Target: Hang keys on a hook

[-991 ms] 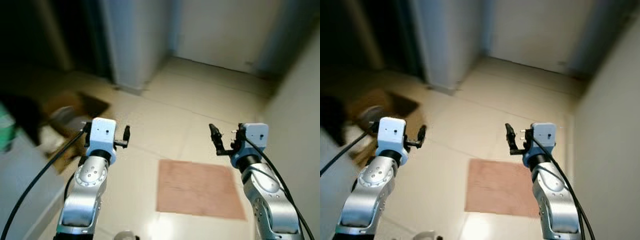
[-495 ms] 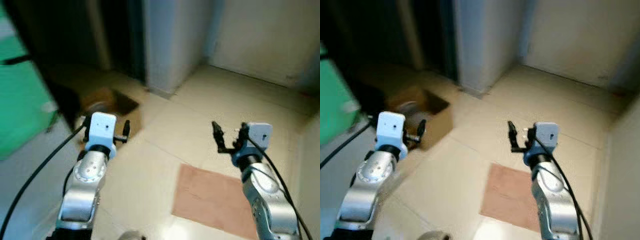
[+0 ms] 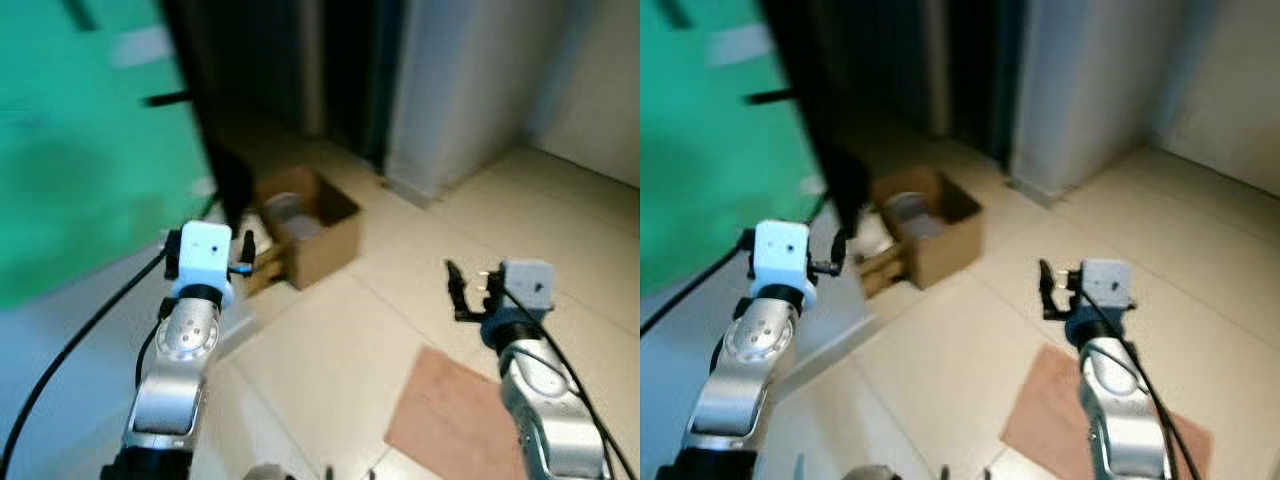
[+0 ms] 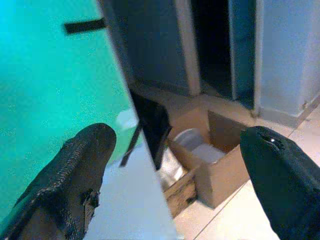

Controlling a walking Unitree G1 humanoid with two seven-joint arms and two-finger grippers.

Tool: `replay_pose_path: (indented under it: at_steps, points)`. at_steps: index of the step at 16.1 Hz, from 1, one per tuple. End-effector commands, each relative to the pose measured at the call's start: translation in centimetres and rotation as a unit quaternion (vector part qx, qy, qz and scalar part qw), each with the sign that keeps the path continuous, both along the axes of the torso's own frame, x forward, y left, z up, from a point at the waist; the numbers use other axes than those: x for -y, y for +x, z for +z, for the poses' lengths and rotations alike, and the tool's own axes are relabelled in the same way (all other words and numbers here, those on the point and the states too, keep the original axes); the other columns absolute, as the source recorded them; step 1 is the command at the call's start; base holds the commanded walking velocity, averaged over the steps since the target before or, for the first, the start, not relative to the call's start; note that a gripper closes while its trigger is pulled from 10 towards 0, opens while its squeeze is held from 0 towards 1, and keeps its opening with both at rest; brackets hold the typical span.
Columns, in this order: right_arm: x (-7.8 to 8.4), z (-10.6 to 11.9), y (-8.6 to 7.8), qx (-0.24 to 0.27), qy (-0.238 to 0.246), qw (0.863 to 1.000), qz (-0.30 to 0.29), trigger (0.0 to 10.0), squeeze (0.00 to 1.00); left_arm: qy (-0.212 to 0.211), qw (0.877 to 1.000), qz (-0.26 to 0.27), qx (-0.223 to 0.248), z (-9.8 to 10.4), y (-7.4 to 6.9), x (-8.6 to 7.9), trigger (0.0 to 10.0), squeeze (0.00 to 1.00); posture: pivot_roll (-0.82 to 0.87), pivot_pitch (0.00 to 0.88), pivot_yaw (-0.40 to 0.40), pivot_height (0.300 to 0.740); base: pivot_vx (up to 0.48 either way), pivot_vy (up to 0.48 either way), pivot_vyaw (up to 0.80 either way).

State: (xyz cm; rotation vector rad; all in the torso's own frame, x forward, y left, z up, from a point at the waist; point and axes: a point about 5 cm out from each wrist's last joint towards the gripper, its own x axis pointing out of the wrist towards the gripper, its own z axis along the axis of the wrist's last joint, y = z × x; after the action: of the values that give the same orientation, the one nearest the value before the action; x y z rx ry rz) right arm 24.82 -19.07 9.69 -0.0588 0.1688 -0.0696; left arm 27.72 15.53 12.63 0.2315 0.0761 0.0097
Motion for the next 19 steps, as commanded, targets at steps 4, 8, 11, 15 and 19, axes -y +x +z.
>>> replay_pose_path:
  at_steps: [4, 8, 11, 15, 19]
  points:
    - [-0.5, 0.2, 0.7, 0.000, 0.001, 1.000, -0.001, 10.0, 1.00, 0.005, 1.000, -0.016, -0.008, -0.5, -0.5, -0.1, 10.0, 0.00, 0.01, 0.000, -0.005, 0.740, 0.000, 0.000, 0.80]
    - [-0.8, 0.1, 1.1, -0.006, 0.013, 1.000, 0.019, 10.0, 1.00, 0.008, 1.000, -0.016, -0.004, -0.3, -0.6, -0.2, 10.0, 0.00, 0.02, 0.000, -0.017, 0.740, 0.000, 0.000, 0.80]
    - [-1.2, -0.1, 1.3, -0.012, 0.015, 0.999, 0.030, 10.0, 1.00, 0.002, 1.000, -0.015, -0.001, -0.3, -0.9, -0.3, 10.0, 0.00, 0.02, 0.000, -0.020, 0.740, 0.000, 0.000, 0.80]
    - [-1.4, 0.0, 1.5, -0.011, 0.014, 0.999, 0.035, 10.0, 1.00, 0.002, 1.000, -0.020, 0.005, 0.0, -0.7, -0.2, 10.0, 0.00, 0.02, 0.000, -0.022, 0.740, 0.000, 0.000, 0.80]
    - [-1.7, 0.1, 1.7, -0.012, 0.009, 0.999, 0.049, 10.0, 1.00, -0.001, 1.000, -0.018, 0.005, -0.1, -0.8, -0.2, 10.0, 0.00, 0.02, 0.000, -0.027, 0.740, 0.000, -0.261, 0.80]
